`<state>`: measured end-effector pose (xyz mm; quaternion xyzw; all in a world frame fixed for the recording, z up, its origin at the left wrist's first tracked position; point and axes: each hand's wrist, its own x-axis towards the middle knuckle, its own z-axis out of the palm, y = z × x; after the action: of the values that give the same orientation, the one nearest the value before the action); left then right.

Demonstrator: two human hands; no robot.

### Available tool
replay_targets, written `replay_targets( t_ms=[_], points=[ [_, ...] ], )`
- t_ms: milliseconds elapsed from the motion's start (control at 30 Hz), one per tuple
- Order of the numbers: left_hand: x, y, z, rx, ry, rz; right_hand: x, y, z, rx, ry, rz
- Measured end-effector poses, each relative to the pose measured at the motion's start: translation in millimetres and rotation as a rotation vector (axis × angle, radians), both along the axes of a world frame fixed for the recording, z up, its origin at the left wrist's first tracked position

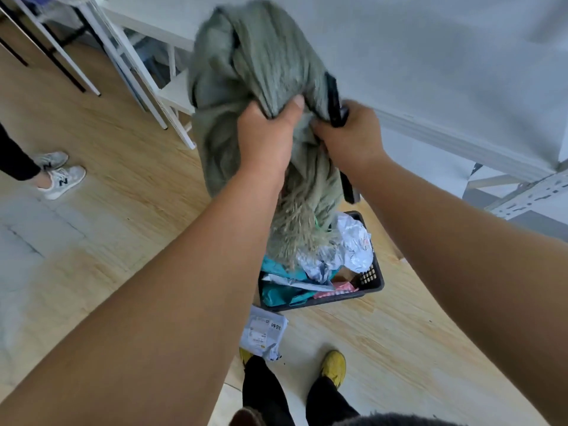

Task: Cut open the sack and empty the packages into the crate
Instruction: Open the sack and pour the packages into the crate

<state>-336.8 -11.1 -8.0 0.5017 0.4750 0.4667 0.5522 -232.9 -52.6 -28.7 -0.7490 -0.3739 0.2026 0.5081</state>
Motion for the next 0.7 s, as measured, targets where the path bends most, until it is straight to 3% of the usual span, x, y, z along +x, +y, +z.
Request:
replay_targets(
  t_ms=[67,167,300,400,467,567,700],
  points=[
    [-3,-3,-3,-0.070,0.008,-0.023,1,-1,2,-0.032,-0.007,-0.013],
    [-6,2,4,-0.006,-0.021,-0.016,-2,1,9,0.093,0.004,-0.063],
    [-13,-1,-3,-0.074,0.001,-0.112,-3,6,8,-0.024,-0.010,-0.019],
    [-17,1,-7,-0.008,-0.071,-0.167,-1,9,18,0.098,0.001,-0.065],
    [-18,1,-9,0.010,-0.084,-0.209,-1,11,16,0.075,-0.008,-0.041],
    [-26,1,-27,-0.045,0.000,-0.259,1,11,12,-0.093,-0.018,0.002],
    [-40,-12,-57,-0.064,0.171,-0.240,5,14,20,-0.087,-0.001,0.011]
  ],
)
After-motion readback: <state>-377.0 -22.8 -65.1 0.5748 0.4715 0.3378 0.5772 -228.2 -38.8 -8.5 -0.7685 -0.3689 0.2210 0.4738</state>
